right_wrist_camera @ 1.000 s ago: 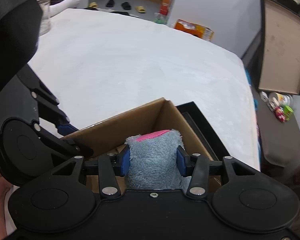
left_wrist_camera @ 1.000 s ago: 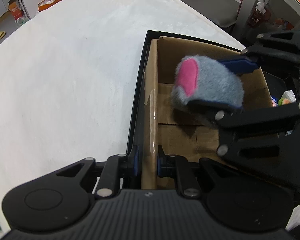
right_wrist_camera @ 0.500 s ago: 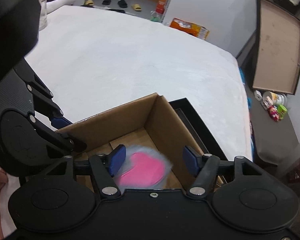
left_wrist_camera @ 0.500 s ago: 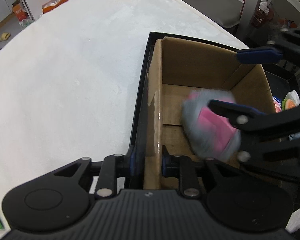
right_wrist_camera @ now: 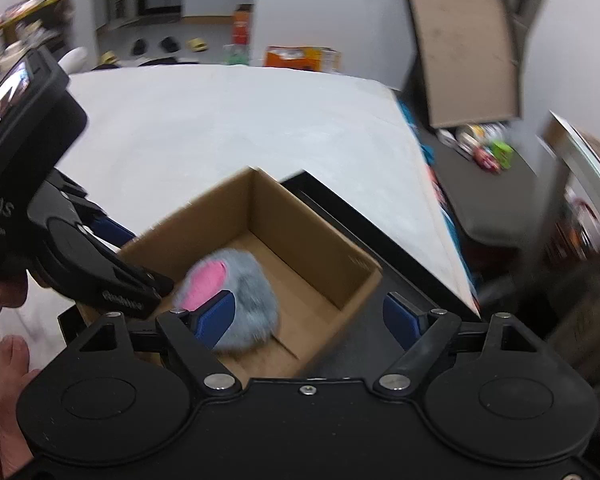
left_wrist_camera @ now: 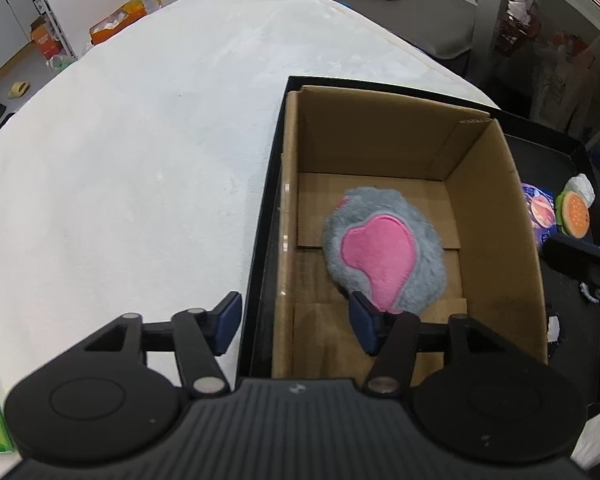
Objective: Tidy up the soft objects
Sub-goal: 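Carry the grey plush into the cardboard box and open the right tool, then move the right tool to the black plush patch and grasp it, then carry the black plush patch into the box and release it, then move the right tool to the blue denim plush and grasp it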
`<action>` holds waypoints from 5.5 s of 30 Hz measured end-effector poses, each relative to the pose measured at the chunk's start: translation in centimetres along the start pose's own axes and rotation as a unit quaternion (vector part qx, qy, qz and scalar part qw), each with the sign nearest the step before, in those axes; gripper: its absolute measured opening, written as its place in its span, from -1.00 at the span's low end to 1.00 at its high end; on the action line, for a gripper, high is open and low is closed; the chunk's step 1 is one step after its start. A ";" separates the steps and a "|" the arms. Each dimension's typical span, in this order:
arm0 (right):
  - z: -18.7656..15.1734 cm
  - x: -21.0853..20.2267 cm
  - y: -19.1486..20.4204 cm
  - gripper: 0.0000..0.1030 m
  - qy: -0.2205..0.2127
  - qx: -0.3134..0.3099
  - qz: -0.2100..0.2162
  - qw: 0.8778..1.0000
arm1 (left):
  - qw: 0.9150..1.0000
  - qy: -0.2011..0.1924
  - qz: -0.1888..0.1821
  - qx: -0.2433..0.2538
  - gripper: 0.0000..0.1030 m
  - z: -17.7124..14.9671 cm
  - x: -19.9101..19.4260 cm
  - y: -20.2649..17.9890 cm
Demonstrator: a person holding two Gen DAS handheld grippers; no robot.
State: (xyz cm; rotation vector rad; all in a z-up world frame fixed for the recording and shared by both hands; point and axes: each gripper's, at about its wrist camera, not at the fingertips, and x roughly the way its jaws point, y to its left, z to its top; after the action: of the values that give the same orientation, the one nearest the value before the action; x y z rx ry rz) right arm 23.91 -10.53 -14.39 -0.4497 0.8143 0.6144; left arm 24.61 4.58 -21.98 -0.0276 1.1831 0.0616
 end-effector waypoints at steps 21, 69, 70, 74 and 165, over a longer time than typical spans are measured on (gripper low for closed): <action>-9.8 -0.8 -5.1 0.57 0.036 0.210 -0.019 0.977 | 0.999 -0.013 0.018 0.035 0.41 -1.5 -1.6 -2.8; -11.3 1.2 -4.5 -0.41 0.060 0.280 -0.063 0.956 | 0.999 -0.010 0.009 0.029 0.42 -1.7 -1.4 -2.0; -11.0 1.0 -4.4 -0.41 0.057 0.278 -0.064 0.957 | 1.000 -0.010 0.008 0.028 0.42 -1.7 -1.4 -1.8; -9.7 0.4 -4.3 -0.40 0.044 0.268 -0.066 0.960 | 1.000 -0.010 0.004 0.022 0.42 -1.7 -1.3 -1.3; -6.4 0.7 -4.1 0.34 0.016 0.237 -0.079 0.968 | 1.000 -0.024 -0.005 0.004 0.01 -0.9 -0.6 -0.3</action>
State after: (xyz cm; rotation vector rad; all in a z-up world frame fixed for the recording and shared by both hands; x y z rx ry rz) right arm 23.56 -17.13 -18.28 -0.0843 0.9148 0.2496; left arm 23.56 4.23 -21.75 -0.0251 1.1355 0.0484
